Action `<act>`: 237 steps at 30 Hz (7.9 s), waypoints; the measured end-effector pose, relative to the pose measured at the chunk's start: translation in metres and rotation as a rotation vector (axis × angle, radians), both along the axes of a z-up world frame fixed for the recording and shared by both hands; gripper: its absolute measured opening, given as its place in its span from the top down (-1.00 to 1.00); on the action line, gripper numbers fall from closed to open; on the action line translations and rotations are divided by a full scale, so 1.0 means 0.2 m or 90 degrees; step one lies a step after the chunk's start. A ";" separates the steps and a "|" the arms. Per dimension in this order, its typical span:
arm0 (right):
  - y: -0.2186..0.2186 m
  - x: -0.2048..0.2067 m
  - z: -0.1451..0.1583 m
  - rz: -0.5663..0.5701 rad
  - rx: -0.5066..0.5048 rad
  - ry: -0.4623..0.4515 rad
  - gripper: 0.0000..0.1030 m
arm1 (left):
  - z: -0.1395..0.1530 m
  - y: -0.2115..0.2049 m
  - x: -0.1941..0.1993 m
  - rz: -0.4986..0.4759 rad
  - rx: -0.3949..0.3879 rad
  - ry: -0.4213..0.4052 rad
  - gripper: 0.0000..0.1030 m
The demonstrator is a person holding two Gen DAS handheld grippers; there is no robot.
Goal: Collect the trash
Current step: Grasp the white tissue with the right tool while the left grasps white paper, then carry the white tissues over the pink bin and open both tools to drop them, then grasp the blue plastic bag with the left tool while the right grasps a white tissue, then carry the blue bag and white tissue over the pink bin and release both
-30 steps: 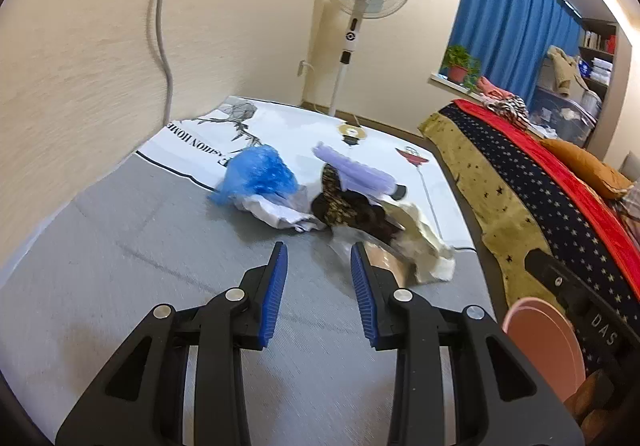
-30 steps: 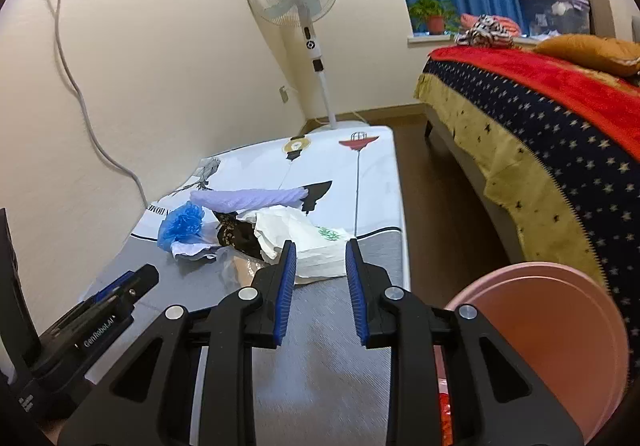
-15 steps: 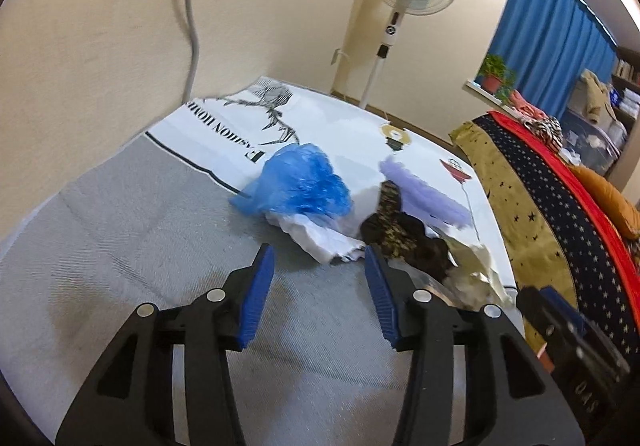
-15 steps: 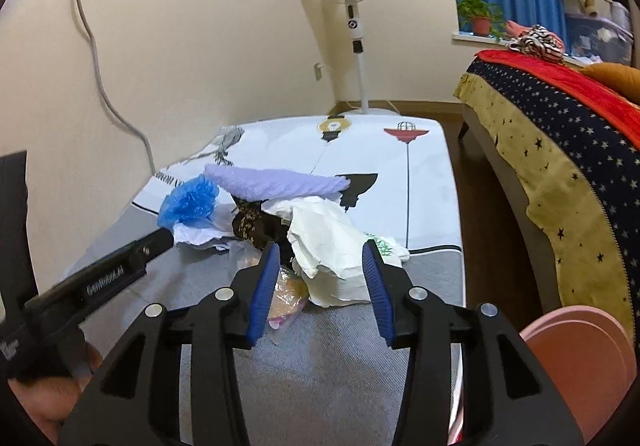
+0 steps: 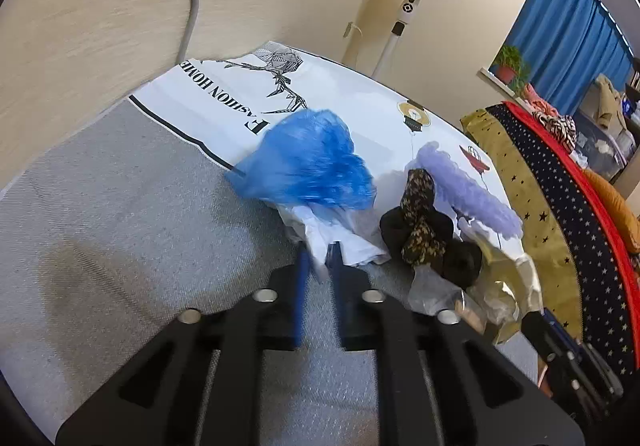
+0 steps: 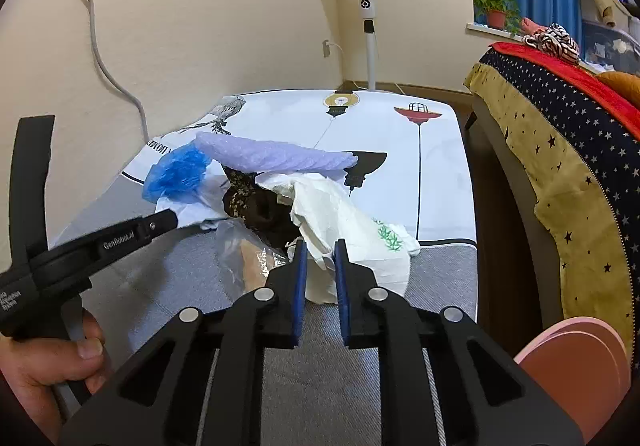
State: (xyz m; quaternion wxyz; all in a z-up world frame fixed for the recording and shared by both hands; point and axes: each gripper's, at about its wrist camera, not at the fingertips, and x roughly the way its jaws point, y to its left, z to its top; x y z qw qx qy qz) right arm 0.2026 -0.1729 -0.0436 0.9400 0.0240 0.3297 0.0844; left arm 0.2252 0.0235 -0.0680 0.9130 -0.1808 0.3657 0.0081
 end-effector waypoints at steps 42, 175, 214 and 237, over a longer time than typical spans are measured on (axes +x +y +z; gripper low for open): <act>-0.08 -0.83 0.38 0.010 0.031 -0.042 0.92 | 0.39 -0.03 -0.83 -0.102 0.075 -0.085 0.92; -0.14 -0.27 0.06 -0.062 0.100 -0.004 0.55 | 0.14 -0.06 -0.41 -0.027 0.067 -0.063 0.64; -0.07 -0.20 -0.04 -0.038 0.081 0.072 0.95 | 0.04 -0.01 -0.34 -0.050 0.022 0.013 0.97; -0.14 -0.66 0.26 -0.038 0.027 0.000 0.95 | 0.19 -0.11 -0.65 -0.118 0.046 -0.048 0.97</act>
